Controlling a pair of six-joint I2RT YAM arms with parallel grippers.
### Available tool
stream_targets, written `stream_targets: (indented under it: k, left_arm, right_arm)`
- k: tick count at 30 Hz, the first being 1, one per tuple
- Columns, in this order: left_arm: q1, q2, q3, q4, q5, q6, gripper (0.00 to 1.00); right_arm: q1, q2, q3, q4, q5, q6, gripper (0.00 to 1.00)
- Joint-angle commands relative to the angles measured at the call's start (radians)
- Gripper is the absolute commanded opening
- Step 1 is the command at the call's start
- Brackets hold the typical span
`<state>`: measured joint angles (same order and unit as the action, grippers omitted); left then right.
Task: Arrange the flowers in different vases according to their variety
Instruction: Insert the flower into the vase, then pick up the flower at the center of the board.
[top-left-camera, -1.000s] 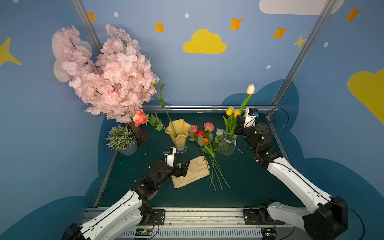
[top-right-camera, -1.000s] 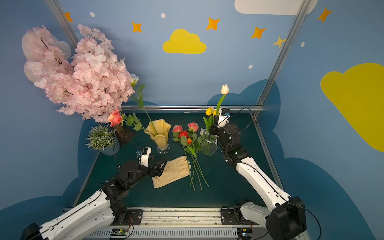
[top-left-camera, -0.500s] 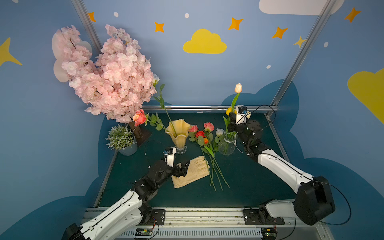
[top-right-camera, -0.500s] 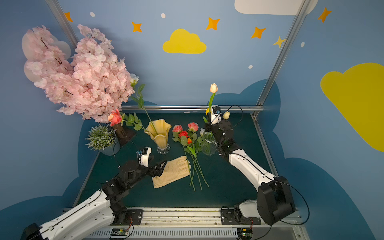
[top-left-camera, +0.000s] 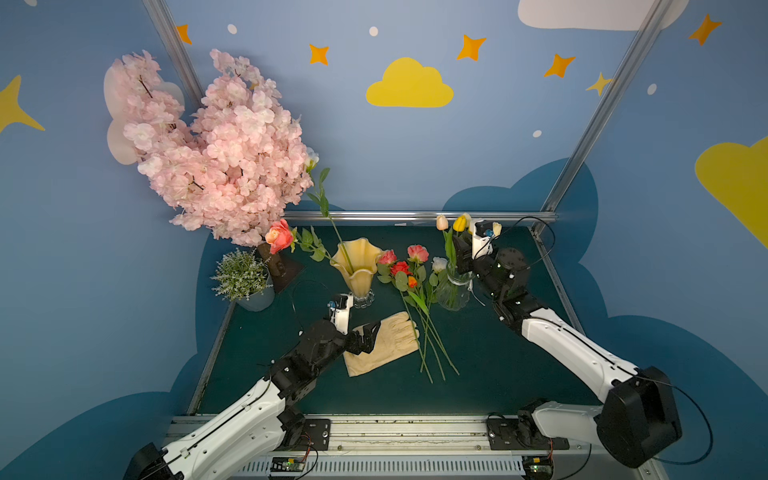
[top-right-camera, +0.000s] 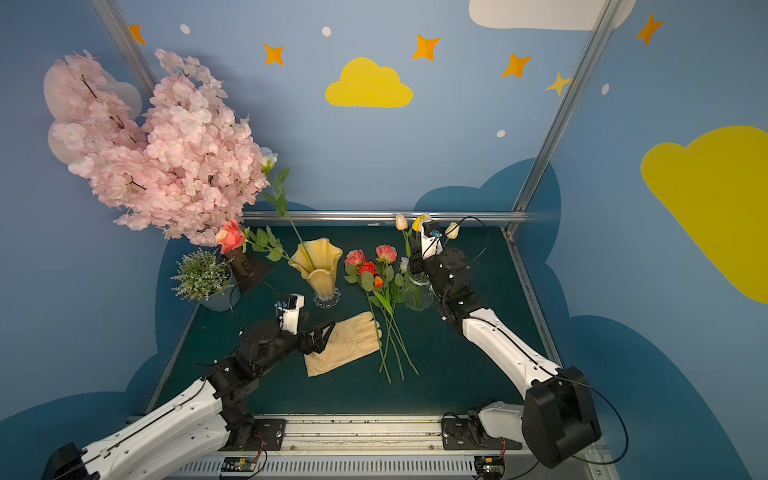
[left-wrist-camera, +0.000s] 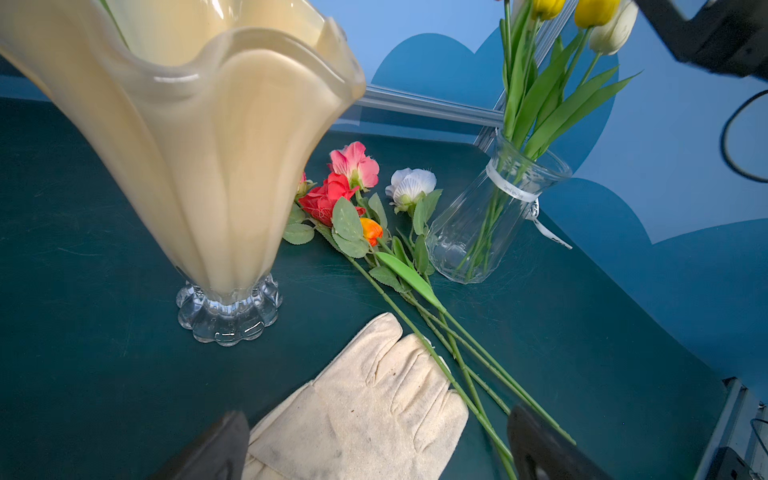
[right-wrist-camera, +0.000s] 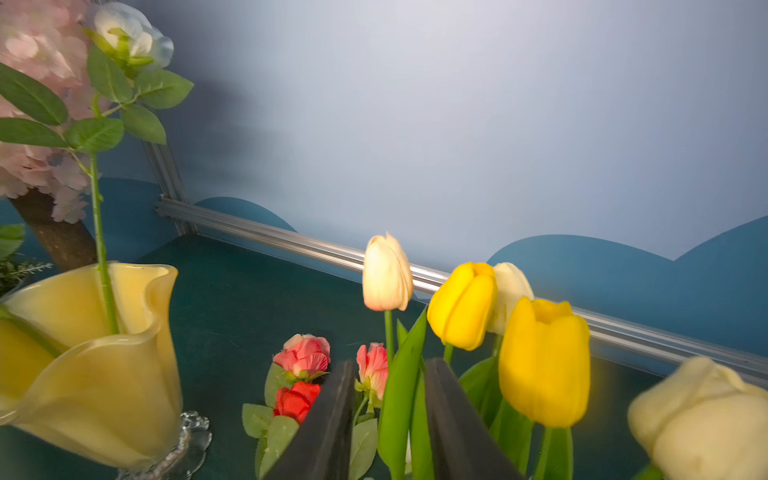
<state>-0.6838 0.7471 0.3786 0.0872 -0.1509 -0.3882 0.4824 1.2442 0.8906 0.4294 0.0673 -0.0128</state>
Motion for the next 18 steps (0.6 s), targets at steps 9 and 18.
stream_targets:
  k: [9,18]
  left_arm:
    - [-0.002,0.021,0.035,-0.025,-0.012,0.009,1.0]
    - [-0.002,0.076,0.101,-0.151,0.055,-0.272,1.0]
  right_arm:
    - [0.02,-0.356,-0.043,-0.415,-0.033,0.2,0.48]
    - [0.019,-0.707,-0.335,-0.539,0.08,0.263,0.64]
